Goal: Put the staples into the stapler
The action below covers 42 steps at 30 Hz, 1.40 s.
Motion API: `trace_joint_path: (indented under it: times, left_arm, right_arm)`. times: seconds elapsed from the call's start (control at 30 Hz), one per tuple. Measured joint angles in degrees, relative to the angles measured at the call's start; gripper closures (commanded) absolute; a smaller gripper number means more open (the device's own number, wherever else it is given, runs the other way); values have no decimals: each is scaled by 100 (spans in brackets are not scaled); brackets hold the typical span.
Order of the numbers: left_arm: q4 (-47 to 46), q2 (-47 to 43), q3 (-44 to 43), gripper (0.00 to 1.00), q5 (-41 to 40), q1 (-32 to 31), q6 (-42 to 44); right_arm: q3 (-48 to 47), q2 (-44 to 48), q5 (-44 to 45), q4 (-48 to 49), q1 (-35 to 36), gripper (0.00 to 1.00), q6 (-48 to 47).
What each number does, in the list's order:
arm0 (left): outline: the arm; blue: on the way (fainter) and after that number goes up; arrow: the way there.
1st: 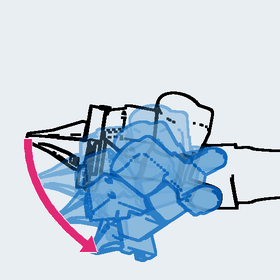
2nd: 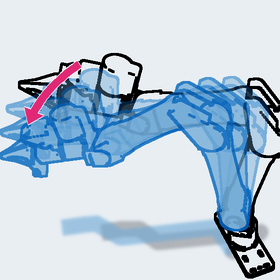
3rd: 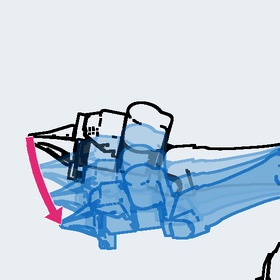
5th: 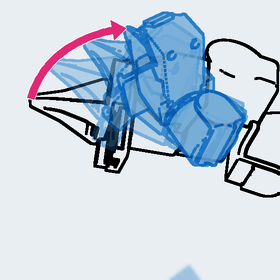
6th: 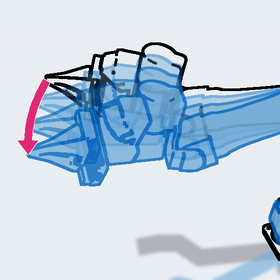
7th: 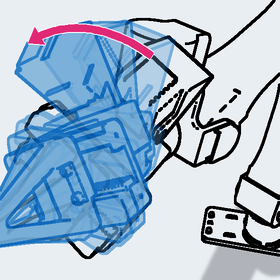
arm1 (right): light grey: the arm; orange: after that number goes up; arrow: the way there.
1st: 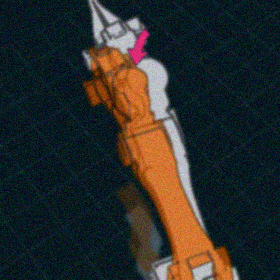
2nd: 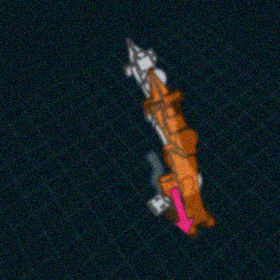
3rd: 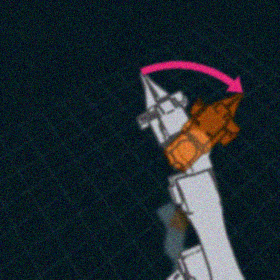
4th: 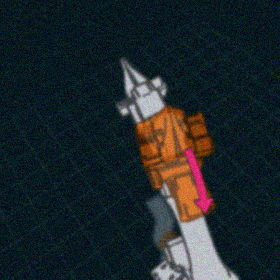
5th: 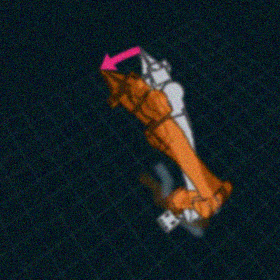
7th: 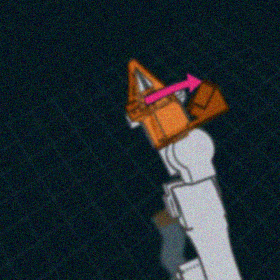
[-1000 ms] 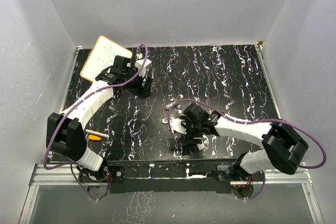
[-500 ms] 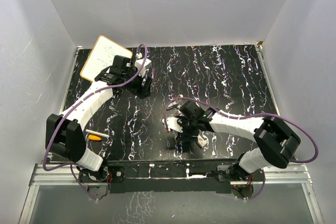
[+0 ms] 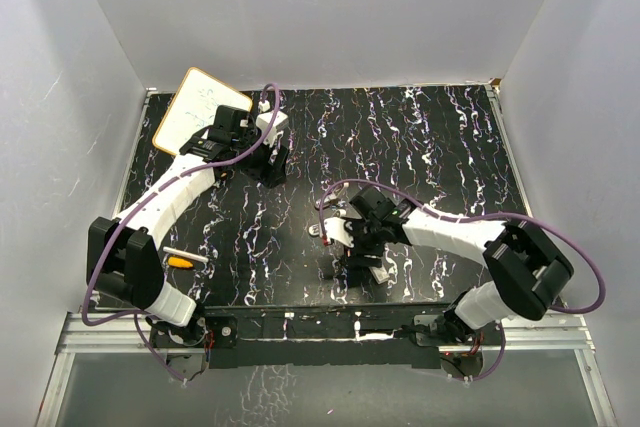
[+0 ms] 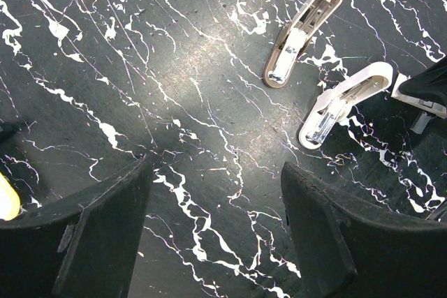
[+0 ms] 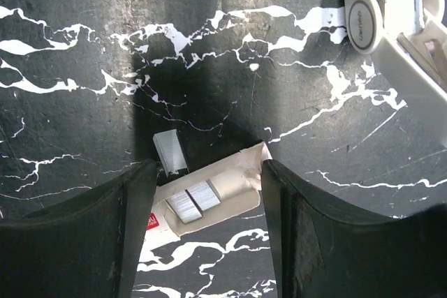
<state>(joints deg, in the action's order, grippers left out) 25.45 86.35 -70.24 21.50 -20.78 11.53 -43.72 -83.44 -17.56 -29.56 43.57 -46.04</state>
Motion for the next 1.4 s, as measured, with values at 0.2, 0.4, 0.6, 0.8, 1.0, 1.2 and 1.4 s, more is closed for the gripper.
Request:
trace_joint_path:
  times: [0.2,0.4,0.6,0.8,1.0,1.2,1.4]
  left_arm:
    - [2,0,2,27,2,0,0]
    - [0,0,7,27,2,0,2]
    - [0,0,7,27,4,0,2]
    - [0,0,7,27,2,0,2]
    - [0,0,7,27,2,0,4]
    - [0,0,7,27,2,0,22]
    - [0,0,7,27,2,0,39]
  right_arm:
    - [0,85,199,-57,-68,36,-39]
    - [50,205,437,-125,-136,36,-90]
    - [50,352,487,-201,-170,34,-116]
    - [33,435,114,-361,-170,33,-175]
    - [31,466,-140,-358,-133,34,-264]
    - [31,439,-238,-358,-26,37,-424]
    - [7,245,-343,-369,52,46,-577]
